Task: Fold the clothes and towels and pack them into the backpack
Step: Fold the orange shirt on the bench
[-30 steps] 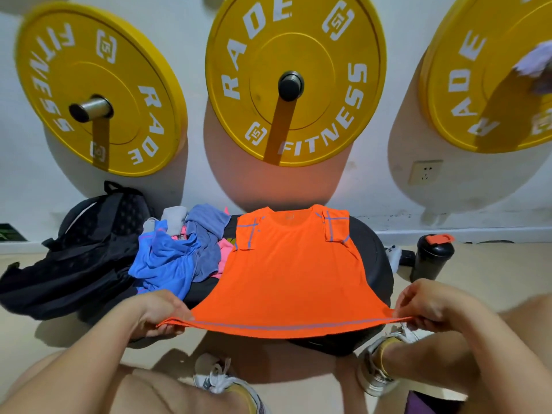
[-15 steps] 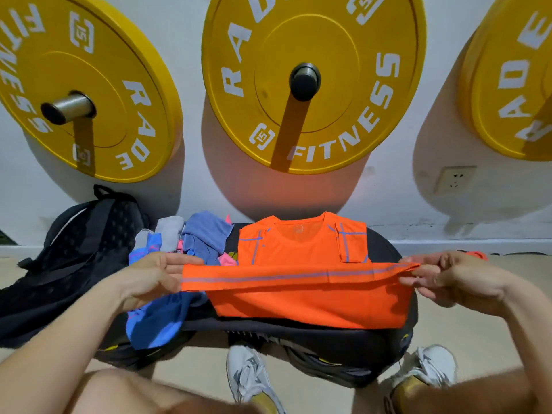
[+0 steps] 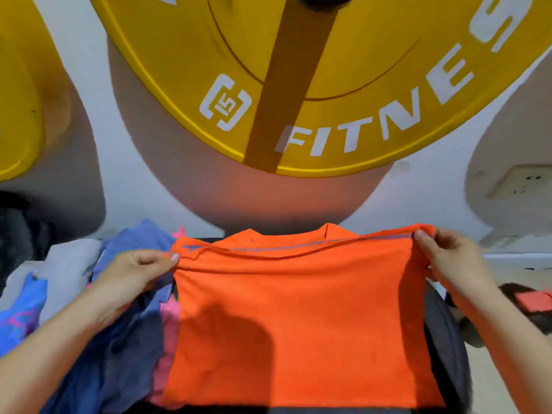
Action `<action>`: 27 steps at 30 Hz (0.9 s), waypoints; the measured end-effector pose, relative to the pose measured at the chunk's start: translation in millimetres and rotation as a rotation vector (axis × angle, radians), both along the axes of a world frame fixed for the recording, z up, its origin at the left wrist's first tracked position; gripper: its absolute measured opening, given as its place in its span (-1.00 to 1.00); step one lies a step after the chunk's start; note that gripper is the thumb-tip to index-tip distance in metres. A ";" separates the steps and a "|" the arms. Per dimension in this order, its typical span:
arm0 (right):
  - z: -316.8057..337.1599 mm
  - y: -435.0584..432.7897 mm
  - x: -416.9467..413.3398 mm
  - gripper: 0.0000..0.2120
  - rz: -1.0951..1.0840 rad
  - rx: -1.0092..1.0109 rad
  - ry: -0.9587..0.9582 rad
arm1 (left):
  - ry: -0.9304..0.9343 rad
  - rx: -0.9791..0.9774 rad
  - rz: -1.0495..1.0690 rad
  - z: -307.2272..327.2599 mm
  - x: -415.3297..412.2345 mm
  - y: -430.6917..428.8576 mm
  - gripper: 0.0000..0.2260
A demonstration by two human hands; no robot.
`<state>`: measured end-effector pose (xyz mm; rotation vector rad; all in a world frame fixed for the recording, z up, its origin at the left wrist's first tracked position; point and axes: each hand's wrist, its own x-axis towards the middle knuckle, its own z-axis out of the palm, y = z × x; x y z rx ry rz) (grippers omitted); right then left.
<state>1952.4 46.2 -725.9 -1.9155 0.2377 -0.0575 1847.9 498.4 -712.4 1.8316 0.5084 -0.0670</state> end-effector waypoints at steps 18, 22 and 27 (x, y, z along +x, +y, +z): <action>-56.9 38.7 45.2 -0.62 -0.092 -0.779 0.082 | 0.051 0.771 0.190 -74.8 70.5 -19.6 -0.77; -43.7 53.6 14.8 -0.55 0.097 -0.824 -0.165 | -0.247 0.886 0.047 -60.5 12.9 -39.8 -0.75; -52.1 106.4 -67.6 -0.57 0.455 -0.877 -0.351 | -0.005 0.806 -0.100 -69.8 -68.7 -45.0 -0.74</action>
